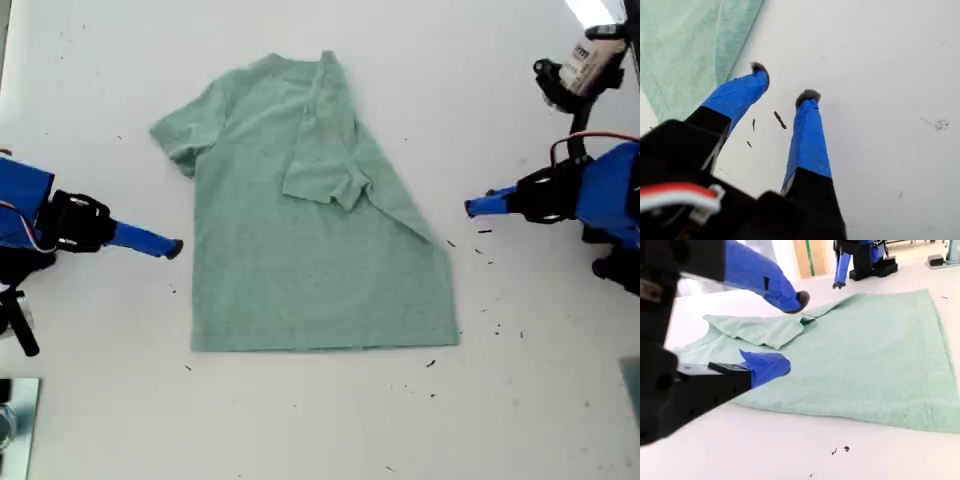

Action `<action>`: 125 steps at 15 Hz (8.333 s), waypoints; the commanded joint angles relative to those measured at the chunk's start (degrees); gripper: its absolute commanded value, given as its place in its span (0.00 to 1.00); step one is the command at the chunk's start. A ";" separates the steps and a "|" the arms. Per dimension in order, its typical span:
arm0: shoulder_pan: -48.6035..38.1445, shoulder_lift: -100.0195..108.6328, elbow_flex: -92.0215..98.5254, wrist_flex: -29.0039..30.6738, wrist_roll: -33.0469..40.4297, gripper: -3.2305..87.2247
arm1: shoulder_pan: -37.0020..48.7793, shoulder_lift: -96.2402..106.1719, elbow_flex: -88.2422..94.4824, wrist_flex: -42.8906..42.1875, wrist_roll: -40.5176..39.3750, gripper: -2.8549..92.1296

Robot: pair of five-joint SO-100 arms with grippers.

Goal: Fold t shirt

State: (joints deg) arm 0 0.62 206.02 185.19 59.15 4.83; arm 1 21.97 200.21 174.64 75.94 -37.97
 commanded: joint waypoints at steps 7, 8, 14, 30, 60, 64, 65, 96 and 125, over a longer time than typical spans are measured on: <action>-0.09 0.44 0.53 -1.41 5.10 0.04 | 0.53 0.35 3.60 0.09 -0.88 0.12; -1.32 0.44 0.44 -1.05 4.92 0.03 | 0.53 0.35 3.60 0.09 -0.88 0.12; -4.92 0.53 0.44 0.09 2.55 0.03 | -1.67 0.35 3.60 0.09 11.51 0.12; -11.69 -43.68 -41.13 9.40 -12.13 0.03 | -4.13 0.44 3.69 -0.35 25.14 0.06; -47.64 -76.64 -52.82 -2.99 22.32 0.03 | -6.59 0.44 3.78 -0.35 25.05 0.06; -40.87 -78.40 -69.17 -2.11 26.81 0.03 | -6.24 0.44 3.78 -0.35 25.22 0.06; -39.38 -81.56 -70.84 -3.25 26.81 0.03 | -6.42 0.44 3.78 -0.35 25.66 0.06; -10.55 -5.01 0.79 -2.02 -0.62 0.03 | -14.33 -72.33 -81.30 24.43 8.09 0.23; -10.99 -4.31 0.88 -2.02 3.34 0.03 | -28.48 -79.28 -52.47 2.37 26.46 0.01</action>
State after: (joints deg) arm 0 -9.49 201.27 185.36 57.57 7.82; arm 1 -7.65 118.04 127.97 72.51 -9.58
